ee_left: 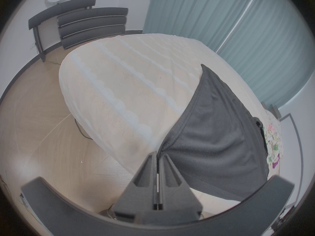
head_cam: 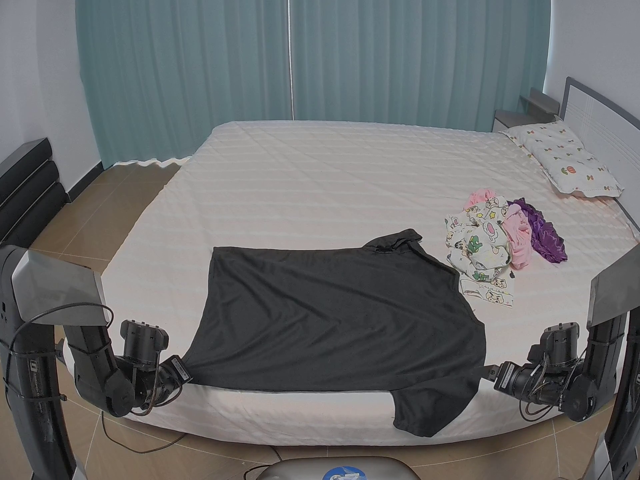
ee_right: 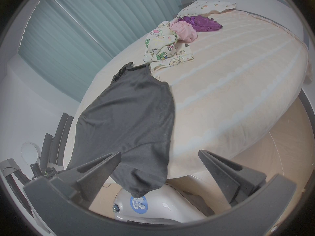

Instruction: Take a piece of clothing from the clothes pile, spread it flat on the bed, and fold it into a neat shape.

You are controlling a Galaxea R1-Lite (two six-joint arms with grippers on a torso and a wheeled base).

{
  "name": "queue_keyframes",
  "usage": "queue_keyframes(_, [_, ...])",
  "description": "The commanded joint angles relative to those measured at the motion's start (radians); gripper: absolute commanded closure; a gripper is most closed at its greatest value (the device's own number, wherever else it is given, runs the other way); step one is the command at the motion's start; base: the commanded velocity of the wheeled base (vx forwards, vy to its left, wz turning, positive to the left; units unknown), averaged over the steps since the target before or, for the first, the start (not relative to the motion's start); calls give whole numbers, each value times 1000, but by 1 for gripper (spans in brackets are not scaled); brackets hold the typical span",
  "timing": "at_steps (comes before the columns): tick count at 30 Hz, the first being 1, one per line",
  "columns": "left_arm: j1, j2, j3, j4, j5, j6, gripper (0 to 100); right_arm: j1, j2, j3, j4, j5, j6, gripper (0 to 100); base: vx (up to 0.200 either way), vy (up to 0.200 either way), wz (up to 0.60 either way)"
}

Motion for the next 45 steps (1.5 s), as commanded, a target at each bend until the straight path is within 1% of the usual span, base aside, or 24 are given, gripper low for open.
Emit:
queue_keyframes(1, [9,-1,-13,0,-24,-25,100,23,67,-15,-21,27,-4,0,0,0,0])
queue_keyframes(6, [12,-4,-15,0,-65,-28,100,34,147,-87,-59,24,-10,0,0,0,0])
queue_keyframes(10, [14,-2,-16,0,-70,-30,100,34,170,-127,-59,21,-11,0,0,0,0])
queue_keyframes(15, [14,-1,-38,0,-71,-68,100,33,202,-198,-47,21,-37,0,0,0,0])
queue_keyframes(16, [14,-1,-38,0,-73,-68,100,33,208,-215,-44,19,-37,100,0,0,0])
queue_keyframes(24, [14,-1,-38,0,-73,-68,100,19,208,-281,-29,16,-41,100,0,0,0])
queue_keyframes(25, [14,-1,-39,0,-73,-68,100,2,205,-324,-29,18,-41,100,0,0,0])
queue_keyframes(28, [14,-1,-45,0,-74,-70,100,-1,207,-368,-29,18,-47,100,0,0,0])
queue_keyframes(34, [14,-1,-59,0,-82,-73,100,-1,214,-474,-26,32,-117,100,0,0,0])
queue_keyframes(36, [14,-1,-65,1,-82,-86,100,0,219,-509,-26,33,-137,100,0,0,0])
queue_keyframes(40, [14,-1,-74,3,-82,-103,100,10,230,-563,-22,53,-149,100,0,0,0])
queue_keyframes(44, [14,1,-74,6,-82,-103,100,14,242,-589,-12,58,-152,100,0,0,0])
queue_keyframes(45, [14,1,-78,6,-82,-103,100,14,280,-629,27,56,-179,100,0,0,0])
